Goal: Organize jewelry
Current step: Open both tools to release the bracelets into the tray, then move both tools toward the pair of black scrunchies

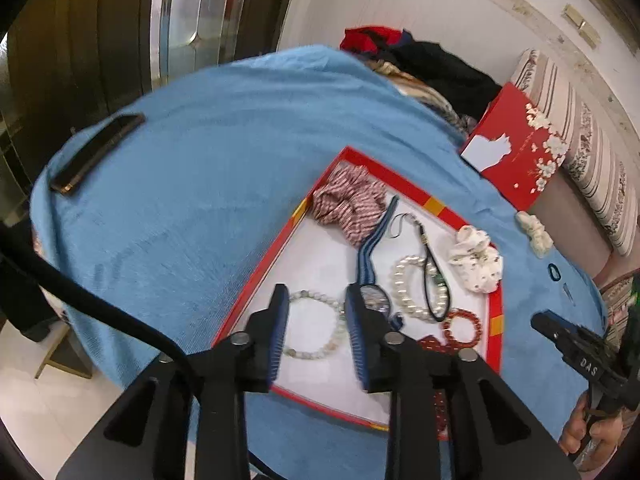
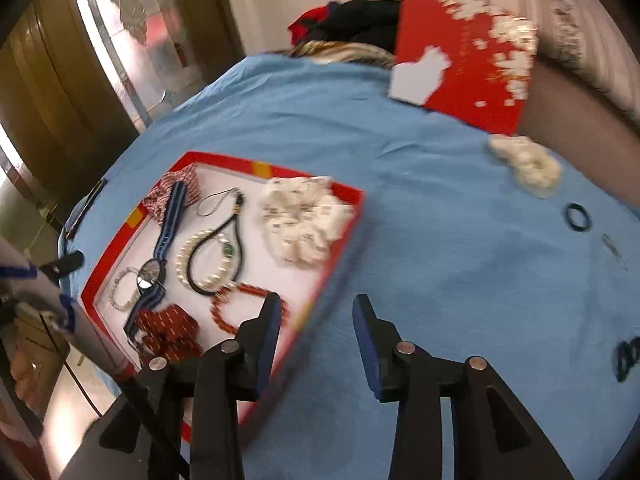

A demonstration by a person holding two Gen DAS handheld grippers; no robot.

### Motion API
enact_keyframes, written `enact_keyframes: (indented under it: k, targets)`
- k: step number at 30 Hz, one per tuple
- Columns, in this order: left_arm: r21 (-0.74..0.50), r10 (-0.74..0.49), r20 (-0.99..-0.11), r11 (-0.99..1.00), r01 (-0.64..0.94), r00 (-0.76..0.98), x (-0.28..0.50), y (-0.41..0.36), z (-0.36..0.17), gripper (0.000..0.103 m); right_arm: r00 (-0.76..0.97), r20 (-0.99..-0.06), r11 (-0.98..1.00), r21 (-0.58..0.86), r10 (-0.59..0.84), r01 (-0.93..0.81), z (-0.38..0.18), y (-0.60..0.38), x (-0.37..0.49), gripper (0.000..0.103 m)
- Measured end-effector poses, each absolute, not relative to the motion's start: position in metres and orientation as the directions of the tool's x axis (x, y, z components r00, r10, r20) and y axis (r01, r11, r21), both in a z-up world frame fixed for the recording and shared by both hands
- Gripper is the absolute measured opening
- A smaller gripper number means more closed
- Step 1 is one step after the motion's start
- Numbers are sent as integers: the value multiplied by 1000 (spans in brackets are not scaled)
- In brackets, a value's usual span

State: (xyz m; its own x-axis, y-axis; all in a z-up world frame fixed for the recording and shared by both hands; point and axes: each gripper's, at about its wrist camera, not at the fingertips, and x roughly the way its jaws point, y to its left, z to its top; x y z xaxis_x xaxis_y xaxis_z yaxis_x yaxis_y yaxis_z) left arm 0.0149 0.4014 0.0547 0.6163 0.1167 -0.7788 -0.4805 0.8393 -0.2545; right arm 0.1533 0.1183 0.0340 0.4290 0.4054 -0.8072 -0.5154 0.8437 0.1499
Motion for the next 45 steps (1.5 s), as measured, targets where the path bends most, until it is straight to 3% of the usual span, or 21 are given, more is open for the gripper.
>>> enact_keyframes:
  k: [10,17,34,45]
  targets:
    - [-208,148,-728,883,-421,670,9,338,101,44,515,-806,924,97,292,-371,27,-7,114,45]
    - [-207,73,-733,923,-323,676,26,271,105,49,551,-811,969,75,196,-234,13,-97,93,45]
    - [-195,-71,-831,966,-169,552,74,129,41,51,633,-774,971,166,19,174,1,-287,115,46]
    - [-178,-78,-865,971,-159,496,92,101,5,51,625,-771,922,322,123,215,-24,-324,172,46]
